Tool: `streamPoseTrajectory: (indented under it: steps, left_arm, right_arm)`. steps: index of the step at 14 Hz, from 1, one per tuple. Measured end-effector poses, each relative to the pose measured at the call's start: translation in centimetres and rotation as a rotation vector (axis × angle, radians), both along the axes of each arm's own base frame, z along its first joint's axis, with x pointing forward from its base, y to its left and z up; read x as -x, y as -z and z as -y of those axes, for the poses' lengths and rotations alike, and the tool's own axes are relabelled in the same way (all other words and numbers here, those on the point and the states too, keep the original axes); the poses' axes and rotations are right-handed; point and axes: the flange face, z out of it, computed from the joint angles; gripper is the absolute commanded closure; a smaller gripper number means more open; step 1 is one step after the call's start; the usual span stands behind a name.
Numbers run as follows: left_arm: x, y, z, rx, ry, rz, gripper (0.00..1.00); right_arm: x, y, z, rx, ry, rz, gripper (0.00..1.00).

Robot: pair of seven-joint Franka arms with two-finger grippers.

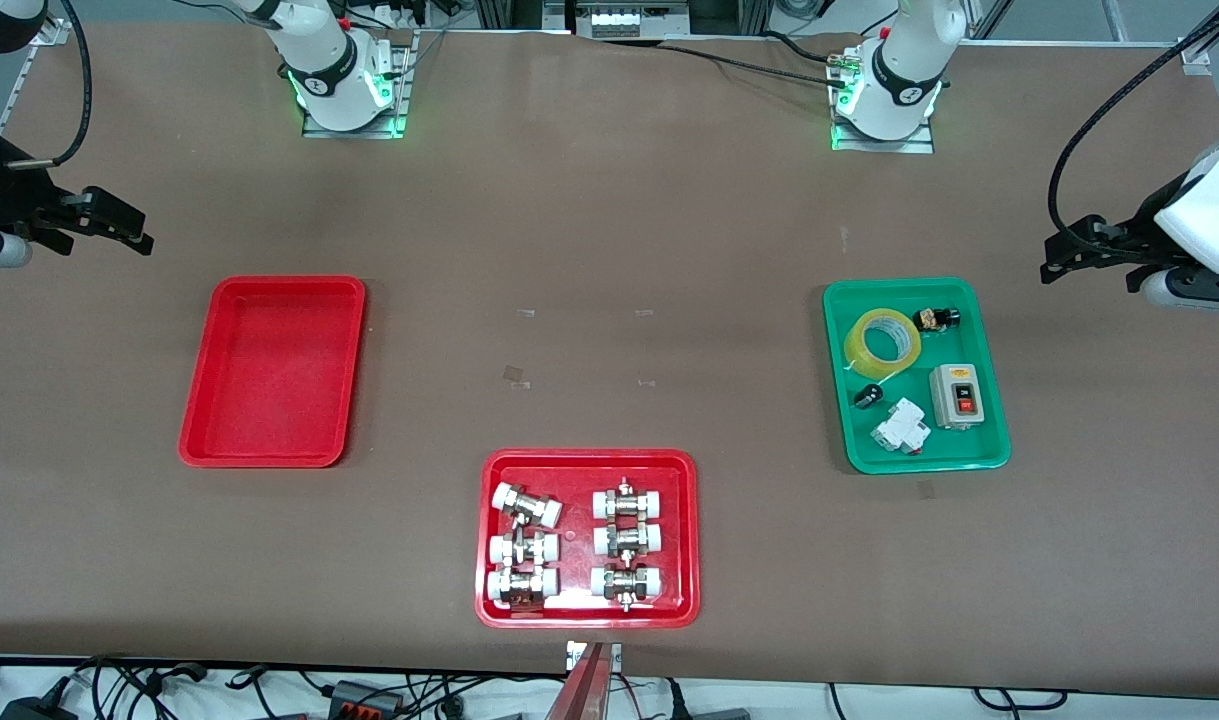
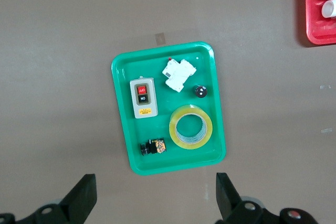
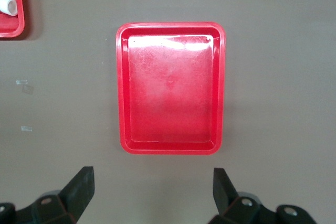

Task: Left arm passes tape to right arm into tray
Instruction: 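Move the left gripper over the yellow tape roll on the green tray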

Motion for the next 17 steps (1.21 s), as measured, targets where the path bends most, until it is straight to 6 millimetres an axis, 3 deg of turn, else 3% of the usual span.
streamPoseTrajectory:
  steps: [11, 17]
  left_arm:
    - [0.0, 0.2, 0.1, 0.000, 0.002, -0.004, 0.00]
    - [-0.3, 1.1, 1.7, 0.001, 0.030, -0.021, 0.00]
  right_arm:
    - [0.2, -0.5, 0.0, 0.000, 0.000, 0.009, 0.00]
    - [0.2, -0.5, 0.0, 0.002, -0.001, 0.008, 0.00]
